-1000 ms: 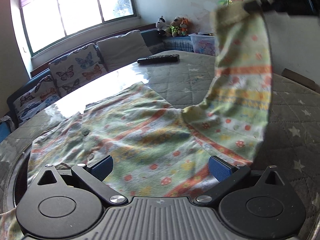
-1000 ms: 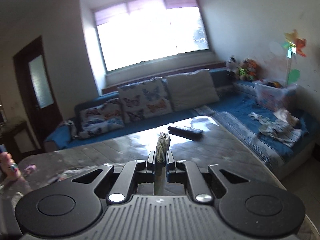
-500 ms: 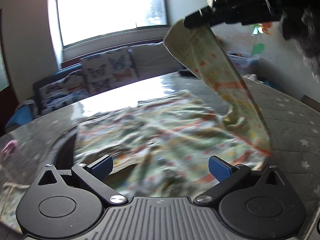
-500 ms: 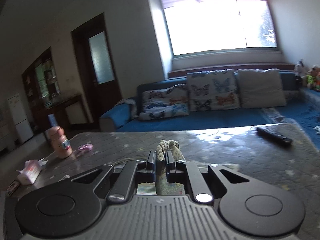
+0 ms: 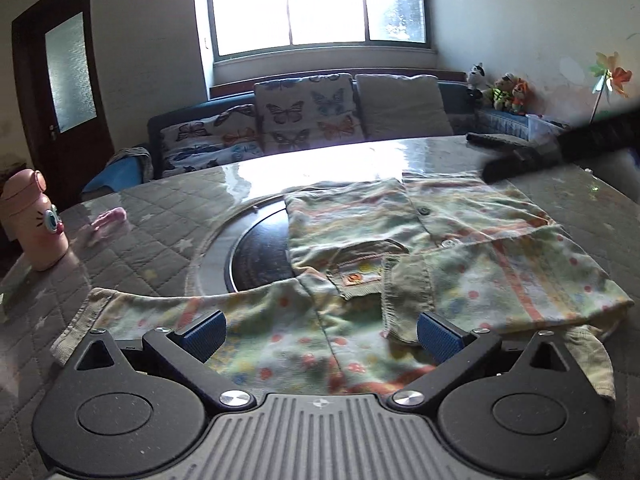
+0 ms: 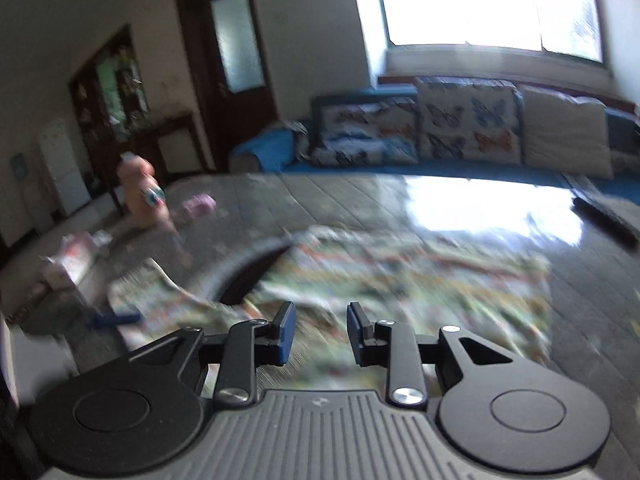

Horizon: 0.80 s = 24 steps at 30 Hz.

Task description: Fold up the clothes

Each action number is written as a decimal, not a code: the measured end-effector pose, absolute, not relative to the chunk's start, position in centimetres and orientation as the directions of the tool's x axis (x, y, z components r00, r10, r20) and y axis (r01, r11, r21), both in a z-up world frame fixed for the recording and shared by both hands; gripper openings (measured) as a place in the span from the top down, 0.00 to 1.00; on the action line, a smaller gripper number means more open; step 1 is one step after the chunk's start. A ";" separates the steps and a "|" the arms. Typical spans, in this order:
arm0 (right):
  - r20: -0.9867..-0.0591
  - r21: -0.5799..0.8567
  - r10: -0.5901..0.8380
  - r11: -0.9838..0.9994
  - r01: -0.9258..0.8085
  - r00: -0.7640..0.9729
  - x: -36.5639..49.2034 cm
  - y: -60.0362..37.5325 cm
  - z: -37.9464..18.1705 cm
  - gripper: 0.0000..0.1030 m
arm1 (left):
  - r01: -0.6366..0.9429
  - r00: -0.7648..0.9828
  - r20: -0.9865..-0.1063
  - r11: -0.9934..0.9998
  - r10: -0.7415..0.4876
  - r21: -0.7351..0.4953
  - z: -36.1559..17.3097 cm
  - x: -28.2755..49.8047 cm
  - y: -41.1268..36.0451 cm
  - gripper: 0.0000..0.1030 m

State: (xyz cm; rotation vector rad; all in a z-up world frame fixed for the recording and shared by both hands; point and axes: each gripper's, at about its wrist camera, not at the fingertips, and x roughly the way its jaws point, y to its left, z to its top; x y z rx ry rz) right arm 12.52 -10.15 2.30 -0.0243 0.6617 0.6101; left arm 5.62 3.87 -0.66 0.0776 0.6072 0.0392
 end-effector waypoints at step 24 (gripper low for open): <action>-0.678 0.137 0.331 0.934 -0.330 0.656 15.6 -17.0 -4.4 0.70 | -0.004 0.792 -0.602 0.987 0.100 0.159 -3.1 11.4 1.3 0.00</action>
